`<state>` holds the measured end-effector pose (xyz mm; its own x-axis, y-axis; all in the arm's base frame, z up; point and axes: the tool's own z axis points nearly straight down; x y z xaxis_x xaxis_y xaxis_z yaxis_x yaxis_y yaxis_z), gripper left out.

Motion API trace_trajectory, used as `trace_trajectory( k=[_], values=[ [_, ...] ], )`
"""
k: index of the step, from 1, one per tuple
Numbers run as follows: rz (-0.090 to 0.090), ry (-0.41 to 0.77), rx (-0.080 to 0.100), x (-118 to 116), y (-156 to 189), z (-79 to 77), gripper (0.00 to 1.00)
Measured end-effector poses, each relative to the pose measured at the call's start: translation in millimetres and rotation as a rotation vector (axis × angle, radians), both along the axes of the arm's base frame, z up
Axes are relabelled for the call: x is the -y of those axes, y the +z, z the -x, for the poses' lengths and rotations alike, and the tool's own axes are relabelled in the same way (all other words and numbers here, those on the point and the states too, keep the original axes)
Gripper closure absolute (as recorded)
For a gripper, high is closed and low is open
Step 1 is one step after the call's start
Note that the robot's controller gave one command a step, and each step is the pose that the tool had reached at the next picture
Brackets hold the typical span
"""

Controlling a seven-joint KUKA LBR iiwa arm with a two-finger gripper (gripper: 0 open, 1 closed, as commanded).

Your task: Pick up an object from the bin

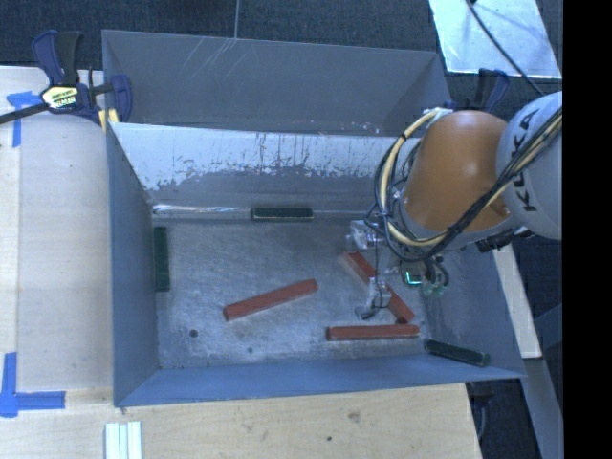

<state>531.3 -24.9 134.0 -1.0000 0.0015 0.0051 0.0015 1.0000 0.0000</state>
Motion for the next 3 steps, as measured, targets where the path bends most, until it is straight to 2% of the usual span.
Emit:
trace_trajectory(
  k=[1,2,3],
  values=[
    [-0.002,0.117,0.004,-73,-67,-21.2,0.0],
    [-0.001,0.111,0.012,-70,-62,-23.4,1.0],
    [0.001,0.344,0.017,-49,104,-33.9,1.0]
  ],
)
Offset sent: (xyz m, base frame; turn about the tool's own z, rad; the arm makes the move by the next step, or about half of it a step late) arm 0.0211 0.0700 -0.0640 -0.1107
